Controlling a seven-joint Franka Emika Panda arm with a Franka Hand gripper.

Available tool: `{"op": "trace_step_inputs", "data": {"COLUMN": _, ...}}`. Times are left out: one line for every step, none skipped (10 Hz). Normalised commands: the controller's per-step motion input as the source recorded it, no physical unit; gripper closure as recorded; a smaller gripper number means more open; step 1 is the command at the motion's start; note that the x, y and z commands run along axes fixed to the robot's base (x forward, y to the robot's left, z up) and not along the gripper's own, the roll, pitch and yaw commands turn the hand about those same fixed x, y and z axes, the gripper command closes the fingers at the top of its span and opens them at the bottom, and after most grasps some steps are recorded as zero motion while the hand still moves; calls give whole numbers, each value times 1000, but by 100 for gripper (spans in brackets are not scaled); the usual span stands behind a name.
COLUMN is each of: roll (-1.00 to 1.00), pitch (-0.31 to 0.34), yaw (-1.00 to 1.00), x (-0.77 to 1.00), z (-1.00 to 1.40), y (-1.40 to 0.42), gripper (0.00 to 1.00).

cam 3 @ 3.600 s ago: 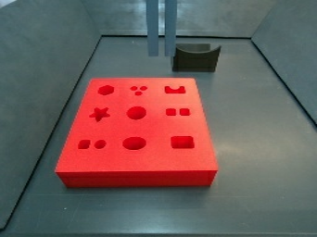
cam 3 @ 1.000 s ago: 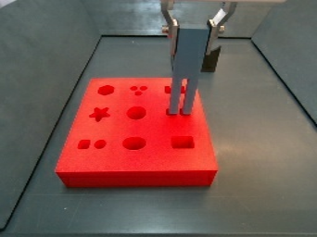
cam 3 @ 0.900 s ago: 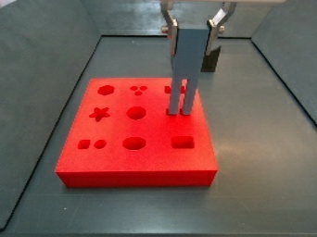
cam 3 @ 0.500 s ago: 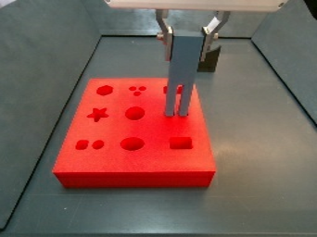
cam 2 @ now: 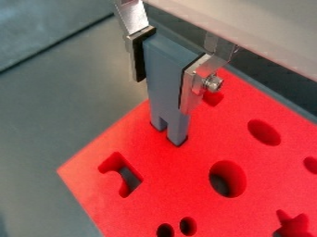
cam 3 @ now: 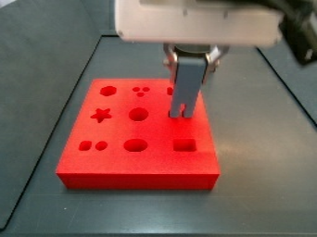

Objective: Insert the double-square object.

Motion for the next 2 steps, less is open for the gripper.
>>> {"op": "trace_step_inputs", "data": {"roll": -27, "pitch": -26, "yaw": 0, "x": 0, "z": -171, "y": 0, "gripper": 100}}
{"op": "trace_step_inputs", "data": {"roll": 0, "pitch": 0, "yaw": 0, "x": 0, "z": 0, "y": 0, "gripper": 100}}
